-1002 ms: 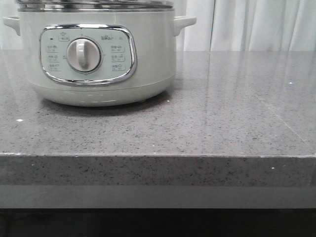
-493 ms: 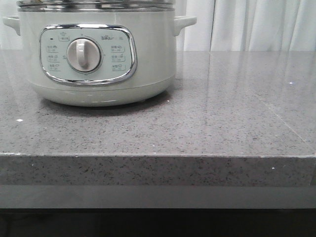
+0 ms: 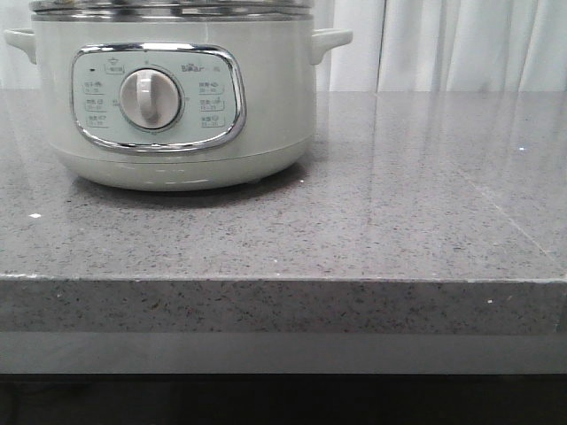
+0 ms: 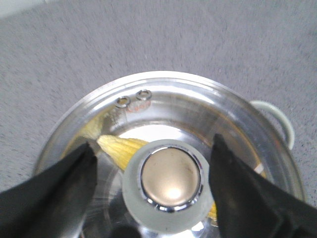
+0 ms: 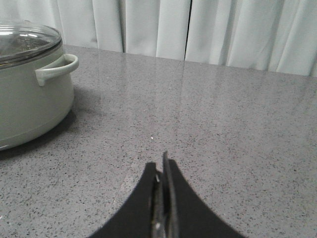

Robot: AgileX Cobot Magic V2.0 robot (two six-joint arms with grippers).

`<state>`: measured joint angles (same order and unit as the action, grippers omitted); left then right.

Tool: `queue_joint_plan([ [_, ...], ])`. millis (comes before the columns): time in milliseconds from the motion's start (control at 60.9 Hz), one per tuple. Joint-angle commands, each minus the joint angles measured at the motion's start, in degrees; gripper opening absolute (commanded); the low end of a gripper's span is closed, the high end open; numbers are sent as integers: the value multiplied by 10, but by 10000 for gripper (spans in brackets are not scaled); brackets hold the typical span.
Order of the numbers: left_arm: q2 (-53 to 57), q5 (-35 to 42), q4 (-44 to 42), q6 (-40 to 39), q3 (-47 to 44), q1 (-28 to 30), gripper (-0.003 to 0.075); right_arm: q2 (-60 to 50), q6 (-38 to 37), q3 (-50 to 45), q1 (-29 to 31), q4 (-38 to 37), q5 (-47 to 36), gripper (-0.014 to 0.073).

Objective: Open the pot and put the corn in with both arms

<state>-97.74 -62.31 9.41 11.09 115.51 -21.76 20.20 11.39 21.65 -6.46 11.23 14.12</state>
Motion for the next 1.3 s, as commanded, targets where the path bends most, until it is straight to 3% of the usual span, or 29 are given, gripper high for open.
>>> queue_joint_plan([
  [0, 48, 34, 4, -3, 18, 1, 305, 2, 5, 15, 0, 2, -47, -60],
  [181, 84, 18, 4, 6, 15, 1, -17, 2, 5, 15, 0, 2, -47, -60],
  [411, 164, 56, 7, 10, -82, 1, -19, 2, 5, 15, 0, 2, -48, -60],
  [1002, 606, 411, 32, 10, -682, 1, -18, 2, 5, 15, 0, 2, -47, -60],
  [1281, 804, 451, 53, 10, -837, 1, -18, 2, 5, 15, 0, 2, -47, -60],
])
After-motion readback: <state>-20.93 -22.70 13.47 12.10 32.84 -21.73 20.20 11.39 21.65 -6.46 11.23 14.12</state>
